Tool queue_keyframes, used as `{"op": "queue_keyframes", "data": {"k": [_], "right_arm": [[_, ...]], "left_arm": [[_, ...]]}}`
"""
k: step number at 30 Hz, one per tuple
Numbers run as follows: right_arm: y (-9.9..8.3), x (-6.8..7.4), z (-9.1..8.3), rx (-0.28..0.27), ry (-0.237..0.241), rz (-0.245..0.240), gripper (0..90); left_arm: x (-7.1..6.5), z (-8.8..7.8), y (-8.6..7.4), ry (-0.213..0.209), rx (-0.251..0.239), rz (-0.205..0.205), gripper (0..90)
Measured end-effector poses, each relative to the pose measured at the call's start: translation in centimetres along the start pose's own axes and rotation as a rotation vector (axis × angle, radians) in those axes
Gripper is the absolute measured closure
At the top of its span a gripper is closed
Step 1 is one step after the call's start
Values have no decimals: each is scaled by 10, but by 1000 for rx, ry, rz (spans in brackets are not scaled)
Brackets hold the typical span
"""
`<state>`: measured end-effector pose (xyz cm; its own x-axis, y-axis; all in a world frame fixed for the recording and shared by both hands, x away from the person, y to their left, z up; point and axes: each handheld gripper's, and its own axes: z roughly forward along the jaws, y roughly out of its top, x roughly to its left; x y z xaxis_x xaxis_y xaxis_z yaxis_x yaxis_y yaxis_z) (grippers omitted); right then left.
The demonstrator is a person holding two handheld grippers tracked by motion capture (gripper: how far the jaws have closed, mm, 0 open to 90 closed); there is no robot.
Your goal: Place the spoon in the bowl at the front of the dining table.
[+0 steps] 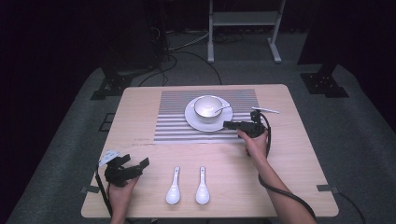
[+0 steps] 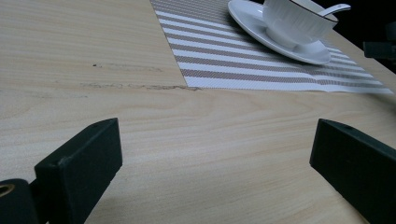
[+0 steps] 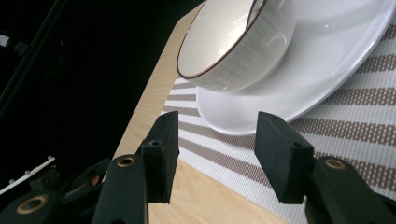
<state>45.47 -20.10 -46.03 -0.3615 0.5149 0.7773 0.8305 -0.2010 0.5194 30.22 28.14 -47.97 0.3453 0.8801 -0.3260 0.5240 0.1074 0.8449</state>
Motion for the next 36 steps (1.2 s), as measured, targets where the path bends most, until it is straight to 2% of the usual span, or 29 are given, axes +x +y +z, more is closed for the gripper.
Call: {"op": "queue_keyframes", "data": {"k": [4,11,25,36], "right_arm": [[-4,2,-3,10,1,-20,468],[-10,3,-6,23,13,-24,462],[-23,13,-11,61,13,-75,434],[-30,14,-18,63,22,-76,428]], "left_arm": [[0,0,0,0,1,2,9],[0,0,0,-4,3,3,9],[-1,0,0,-4,3,2,9],[-1,0,0,-2,3,7,9]]}}
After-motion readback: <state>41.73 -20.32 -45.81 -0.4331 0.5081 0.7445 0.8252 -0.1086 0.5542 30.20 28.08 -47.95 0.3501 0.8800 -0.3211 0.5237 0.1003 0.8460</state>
